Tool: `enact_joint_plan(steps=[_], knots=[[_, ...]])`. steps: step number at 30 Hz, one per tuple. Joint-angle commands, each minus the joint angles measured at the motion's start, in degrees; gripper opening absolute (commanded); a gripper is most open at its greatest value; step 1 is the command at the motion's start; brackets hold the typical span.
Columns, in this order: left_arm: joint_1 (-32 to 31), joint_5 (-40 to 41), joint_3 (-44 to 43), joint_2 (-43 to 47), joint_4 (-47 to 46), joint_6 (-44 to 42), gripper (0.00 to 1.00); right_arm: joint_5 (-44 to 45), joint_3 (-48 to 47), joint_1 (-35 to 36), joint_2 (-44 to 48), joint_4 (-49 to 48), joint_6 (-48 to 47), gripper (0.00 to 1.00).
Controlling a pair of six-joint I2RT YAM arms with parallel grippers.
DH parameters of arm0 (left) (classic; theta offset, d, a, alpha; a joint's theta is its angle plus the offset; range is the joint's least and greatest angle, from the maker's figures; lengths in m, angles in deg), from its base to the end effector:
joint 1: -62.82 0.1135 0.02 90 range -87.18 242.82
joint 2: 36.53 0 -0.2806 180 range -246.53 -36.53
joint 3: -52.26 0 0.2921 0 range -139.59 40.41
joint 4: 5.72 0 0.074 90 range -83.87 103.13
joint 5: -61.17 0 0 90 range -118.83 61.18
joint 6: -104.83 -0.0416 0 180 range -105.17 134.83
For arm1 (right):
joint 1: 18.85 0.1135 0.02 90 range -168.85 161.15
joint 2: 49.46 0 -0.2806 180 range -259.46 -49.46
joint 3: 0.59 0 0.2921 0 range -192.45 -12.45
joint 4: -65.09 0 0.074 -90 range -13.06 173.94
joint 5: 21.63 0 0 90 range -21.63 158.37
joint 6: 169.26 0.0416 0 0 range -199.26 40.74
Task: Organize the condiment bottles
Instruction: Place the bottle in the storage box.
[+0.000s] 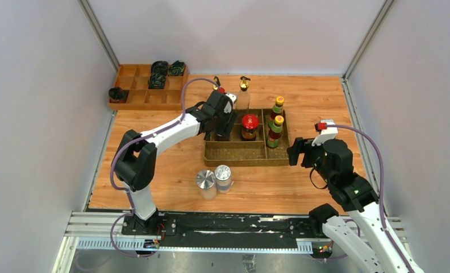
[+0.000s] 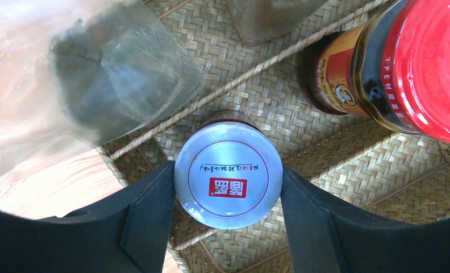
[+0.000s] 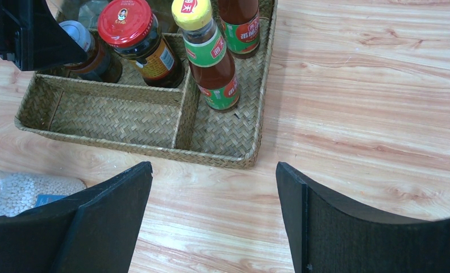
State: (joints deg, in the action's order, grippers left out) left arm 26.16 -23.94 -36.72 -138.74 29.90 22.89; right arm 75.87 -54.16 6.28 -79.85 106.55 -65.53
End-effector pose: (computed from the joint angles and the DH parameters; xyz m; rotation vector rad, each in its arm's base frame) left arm 0.3548 -0.2597 0.2340 0.5636 2.3689 -0.2515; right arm 0.1435 0.0613 0.3343 -0.0991 1.8987 0.3393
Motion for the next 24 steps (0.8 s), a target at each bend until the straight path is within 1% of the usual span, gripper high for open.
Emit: enact_joint_plan(steps=[1, 24], knots=[[0.19, -0.45, -0.91, 0.27, -2.93, 0.49, 0.56, -0.39, 0.93, 0.89, -0.02, -0.07, 0.06, 0.86], [0.17, 0.08, -1.57, 0.69, -1.78, 0.07, 0.75, -0.83, 1.11, 0.89, 0.68, 0.01, 0.18, 0.86]])
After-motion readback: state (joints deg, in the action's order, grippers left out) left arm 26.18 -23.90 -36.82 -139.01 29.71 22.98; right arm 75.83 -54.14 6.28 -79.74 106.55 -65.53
